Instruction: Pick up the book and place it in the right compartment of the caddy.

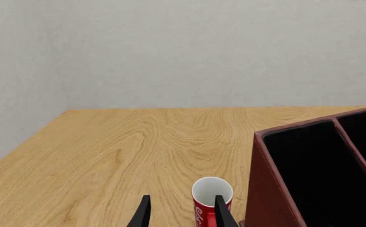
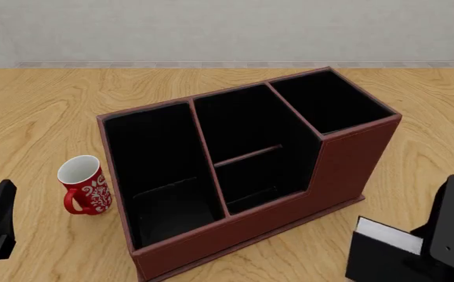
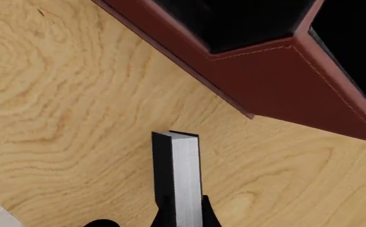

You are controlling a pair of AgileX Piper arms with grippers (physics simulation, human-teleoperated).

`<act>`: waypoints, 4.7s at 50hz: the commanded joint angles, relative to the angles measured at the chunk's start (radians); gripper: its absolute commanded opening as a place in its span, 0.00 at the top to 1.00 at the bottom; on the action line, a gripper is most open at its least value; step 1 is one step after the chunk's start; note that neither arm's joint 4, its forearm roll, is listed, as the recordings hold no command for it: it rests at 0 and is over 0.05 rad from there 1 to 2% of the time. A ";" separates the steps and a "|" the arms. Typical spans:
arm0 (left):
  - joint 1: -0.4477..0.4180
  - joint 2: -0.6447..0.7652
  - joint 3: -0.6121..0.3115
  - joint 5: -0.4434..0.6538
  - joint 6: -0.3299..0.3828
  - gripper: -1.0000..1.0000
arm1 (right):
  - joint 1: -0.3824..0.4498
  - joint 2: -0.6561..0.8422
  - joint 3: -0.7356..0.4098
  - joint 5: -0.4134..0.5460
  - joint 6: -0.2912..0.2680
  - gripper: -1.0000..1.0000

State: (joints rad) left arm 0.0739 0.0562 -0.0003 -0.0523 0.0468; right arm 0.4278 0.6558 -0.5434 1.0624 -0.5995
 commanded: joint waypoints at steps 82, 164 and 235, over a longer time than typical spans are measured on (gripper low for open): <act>-0.011 -0.029 -0.065 0.040 -0.040 0.00 | -0.019 -0.033 -0.419 0.158 0.150 1.00; -0.026 -0.053 -0.077 0.071 -0.066 0.00 | -0.199 0.130 -0.908 0.158 -0.063 1.00; -0.001 -0.055 -0.075 0.093 -0.049 0.00 | -0.128 0.540 -1.272 0.158 0.328 1.00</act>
State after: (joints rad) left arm 0.0693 0.0020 -0.0799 0.0395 -0.0065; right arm 0.2958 1.1631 -1.8082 1.2200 -0.3003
